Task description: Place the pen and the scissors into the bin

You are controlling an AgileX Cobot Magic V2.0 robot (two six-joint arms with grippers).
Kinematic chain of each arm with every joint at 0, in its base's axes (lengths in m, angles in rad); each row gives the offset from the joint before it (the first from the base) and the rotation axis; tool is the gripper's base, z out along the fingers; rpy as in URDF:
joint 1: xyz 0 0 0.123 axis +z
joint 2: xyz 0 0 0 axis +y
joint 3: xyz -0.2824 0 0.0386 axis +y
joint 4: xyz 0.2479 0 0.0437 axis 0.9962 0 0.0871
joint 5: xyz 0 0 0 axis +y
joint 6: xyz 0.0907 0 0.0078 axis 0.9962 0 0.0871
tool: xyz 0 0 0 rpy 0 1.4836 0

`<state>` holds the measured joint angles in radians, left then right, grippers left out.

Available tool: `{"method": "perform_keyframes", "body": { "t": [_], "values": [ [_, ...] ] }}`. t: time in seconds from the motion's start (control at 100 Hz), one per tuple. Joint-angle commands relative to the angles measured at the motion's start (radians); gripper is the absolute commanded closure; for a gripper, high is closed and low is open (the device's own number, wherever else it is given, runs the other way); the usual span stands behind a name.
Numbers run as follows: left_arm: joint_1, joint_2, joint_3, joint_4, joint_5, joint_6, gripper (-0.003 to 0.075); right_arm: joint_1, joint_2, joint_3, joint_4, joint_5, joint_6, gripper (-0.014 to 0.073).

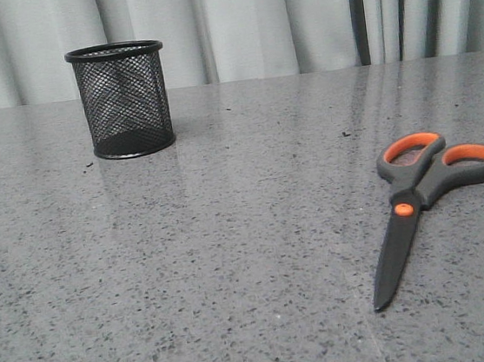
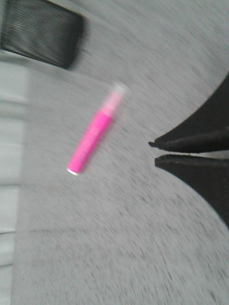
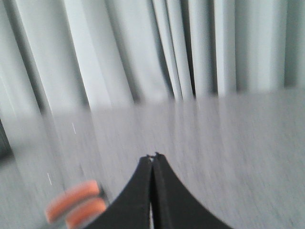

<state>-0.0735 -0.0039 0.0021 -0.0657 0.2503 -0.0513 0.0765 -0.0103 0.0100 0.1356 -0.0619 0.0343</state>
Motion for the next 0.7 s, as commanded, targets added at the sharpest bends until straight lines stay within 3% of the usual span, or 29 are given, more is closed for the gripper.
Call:
{"method": "perform_keyframes", "body": {
  "t": [0.0, 0.13, 0.22, 0.27, 0.53, 0.64, 0.69],
  "values": [
    [0.003, -0.033, 0.043, -0.263, -0.205, -0.017, 0.0739, -0.003, -0.02, 0.014, 0.052, -0.178, 0.021, 0.0662],
    [0.003, -0.033, 0.041, -0.589, -0.38, -0.017, 0.0739, -0.003, -0.02, 0.012, 0.135, -0.162, 0.09, 0.0662],
    [0.003, -0.033, 0.037, -0.825, -0.41, -0.017, 0.0739, -0.003, -0.02, 0.01, 0.135, -0.178, 0.136, 0.0662],
    [0.003, -0.033, 0.037, -0.886, -0.418, -0.017, 0.0739, -0.003, -0.02, -0.001, 0.135, -0.164, 0.145, 0.0662],
    [0.003, -0.033, 0.023, -0.911, -0.35, -0.019, 0.0739, -0.003, 0.037, -0.139, 0.125, -0.031, 0.141, 0.0645],
    [0.003, -0.029, -0.016, -0.825, -0.343, 0.014, 0.0724, -0.003, 0.103, -0.214, 0.106, -0.018, 0.141, 0.0561],
    [0.003, -0.021, -0.054, -0.748, -0.312, 0.02, 0.0666, -0.003, 0.137, -0.253, 0.092, -0.002, 0.141, 0.0496]
  ]
}}
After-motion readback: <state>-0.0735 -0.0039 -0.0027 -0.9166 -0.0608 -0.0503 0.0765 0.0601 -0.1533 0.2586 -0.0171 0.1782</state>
